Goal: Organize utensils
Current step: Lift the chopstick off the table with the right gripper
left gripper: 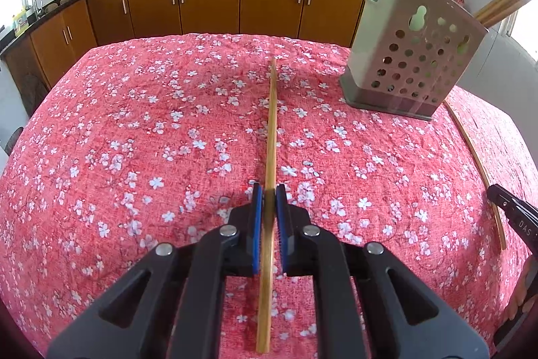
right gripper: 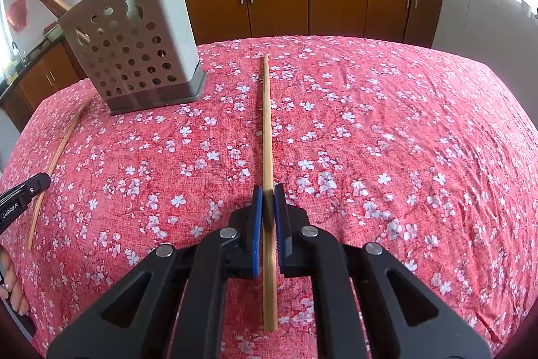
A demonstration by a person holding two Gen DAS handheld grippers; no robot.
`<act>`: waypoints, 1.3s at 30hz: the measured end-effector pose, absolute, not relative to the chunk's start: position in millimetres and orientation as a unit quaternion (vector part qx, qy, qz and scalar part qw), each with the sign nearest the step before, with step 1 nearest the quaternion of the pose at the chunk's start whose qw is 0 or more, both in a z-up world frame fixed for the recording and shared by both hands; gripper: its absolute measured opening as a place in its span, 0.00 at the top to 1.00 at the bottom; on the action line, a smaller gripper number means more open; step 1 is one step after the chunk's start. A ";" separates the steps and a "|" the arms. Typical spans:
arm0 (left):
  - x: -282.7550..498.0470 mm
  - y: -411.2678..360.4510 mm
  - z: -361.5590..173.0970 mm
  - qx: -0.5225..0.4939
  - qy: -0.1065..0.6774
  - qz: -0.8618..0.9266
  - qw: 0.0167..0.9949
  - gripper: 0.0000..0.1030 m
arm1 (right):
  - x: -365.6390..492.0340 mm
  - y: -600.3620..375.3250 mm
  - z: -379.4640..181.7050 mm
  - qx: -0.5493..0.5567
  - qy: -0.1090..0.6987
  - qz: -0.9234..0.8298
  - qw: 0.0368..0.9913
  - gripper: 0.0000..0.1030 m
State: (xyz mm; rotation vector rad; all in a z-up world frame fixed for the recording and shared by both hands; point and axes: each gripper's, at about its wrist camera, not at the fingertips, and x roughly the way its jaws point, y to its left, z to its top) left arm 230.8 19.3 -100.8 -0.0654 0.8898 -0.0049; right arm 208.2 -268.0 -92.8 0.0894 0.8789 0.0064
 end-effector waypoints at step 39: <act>207.4 14.9 -98.9 -0.001 0.434 -0.007 0.901 0.92 | 189.4 -273.6 -90.1 0.055 0.425 0.008 0.903 0.92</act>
